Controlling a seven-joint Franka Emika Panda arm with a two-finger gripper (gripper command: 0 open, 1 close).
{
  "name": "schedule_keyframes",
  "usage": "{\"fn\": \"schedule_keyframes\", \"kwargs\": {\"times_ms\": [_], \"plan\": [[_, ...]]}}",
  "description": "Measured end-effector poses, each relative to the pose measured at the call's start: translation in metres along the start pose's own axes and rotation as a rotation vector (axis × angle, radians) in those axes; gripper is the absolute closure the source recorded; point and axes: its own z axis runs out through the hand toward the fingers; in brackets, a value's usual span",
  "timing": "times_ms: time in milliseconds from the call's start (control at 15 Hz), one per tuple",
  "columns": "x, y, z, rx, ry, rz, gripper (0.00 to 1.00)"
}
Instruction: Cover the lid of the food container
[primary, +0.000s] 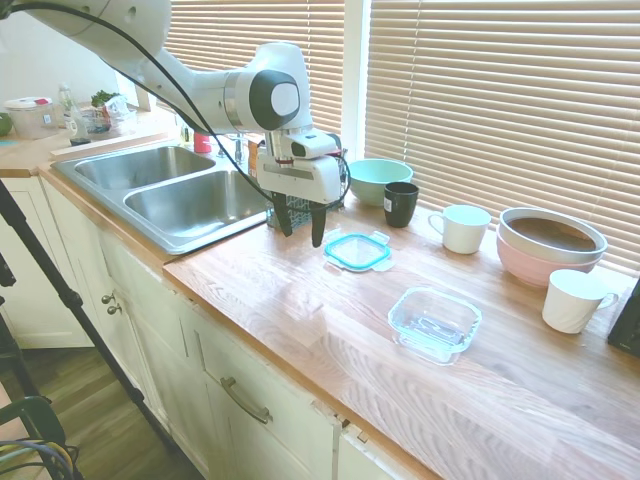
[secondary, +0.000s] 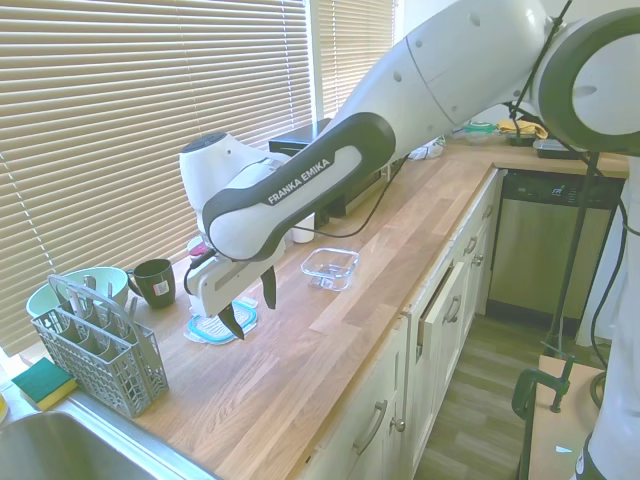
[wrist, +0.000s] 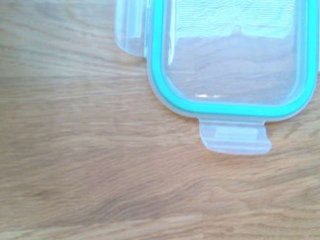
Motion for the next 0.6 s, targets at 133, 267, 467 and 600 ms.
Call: {"fn": "schedule_keyframes", "kwargs": {"times_ms": [133,267,467,600], "plan": [[0.006,-0.011,-0.004,-0.008,0.004,0.003,0.0],[0.01,-0.02,-0.009,-0.014,0.005,0.004,0.0],[0.014,-0.034,-0.001,-0.026,0.003,0.004,0.0],[0.015,-0.045,0.009,-0.033,0.002,0.003,0.0]]}}
